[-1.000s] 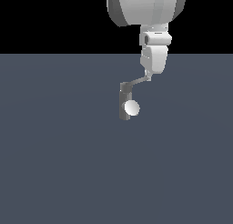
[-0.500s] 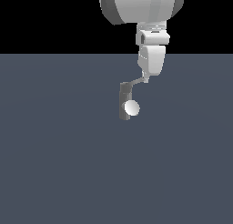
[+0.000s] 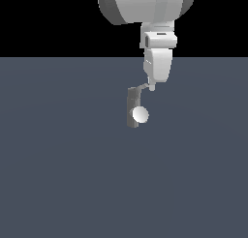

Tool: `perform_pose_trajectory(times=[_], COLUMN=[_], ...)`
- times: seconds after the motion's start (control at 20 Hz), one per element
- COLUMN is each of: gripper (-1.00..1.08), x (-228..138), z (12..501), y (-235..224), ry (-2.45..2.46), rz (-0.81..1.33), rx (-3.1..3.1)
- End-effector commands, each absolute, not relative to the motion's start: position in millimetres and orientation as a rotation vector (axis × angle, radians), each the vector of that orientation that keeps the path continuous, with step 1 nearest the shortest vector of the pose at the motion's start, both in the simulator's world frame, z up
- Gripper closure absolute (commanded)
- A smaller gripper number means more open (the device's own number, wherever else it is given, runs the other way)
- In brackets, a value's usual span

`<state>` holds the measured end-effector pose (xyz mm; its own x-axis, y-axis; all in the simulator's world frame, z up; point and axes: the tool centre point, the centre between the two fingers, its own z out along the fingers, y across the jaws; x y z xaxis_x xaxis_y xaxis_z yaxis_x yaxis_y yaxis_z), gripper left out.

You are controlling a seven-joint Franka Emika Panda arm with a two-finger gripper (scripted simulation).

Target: Turn on the faucet by rotating a designated handle.

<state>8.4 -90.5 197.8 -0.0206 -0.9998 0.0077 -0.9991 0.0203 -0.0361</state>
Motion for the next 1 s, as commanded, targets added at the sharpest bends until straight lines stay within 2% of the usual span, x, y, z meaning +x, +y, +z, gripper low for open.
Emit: perform_pose_trajectory(times=[0.0,0.55,0.6,0.65,0.95], gripper=[1.08,1.08,1.08,1.08,1.08], x=[5.6,-9.6,-9.6,-1.6,12.0], z=[194.8,182.3,182.3,197.1,192.3], y=[-78.9,-9.1,-9.1,-43.2,-15.2], ry=[2.229,2.233,2.233,2.273,2.260], rz=[-0.039,0.000,0.000,-0.047,-0.032], rx=[-2.191,-2.210,-2.210,-2.146,-2.167])
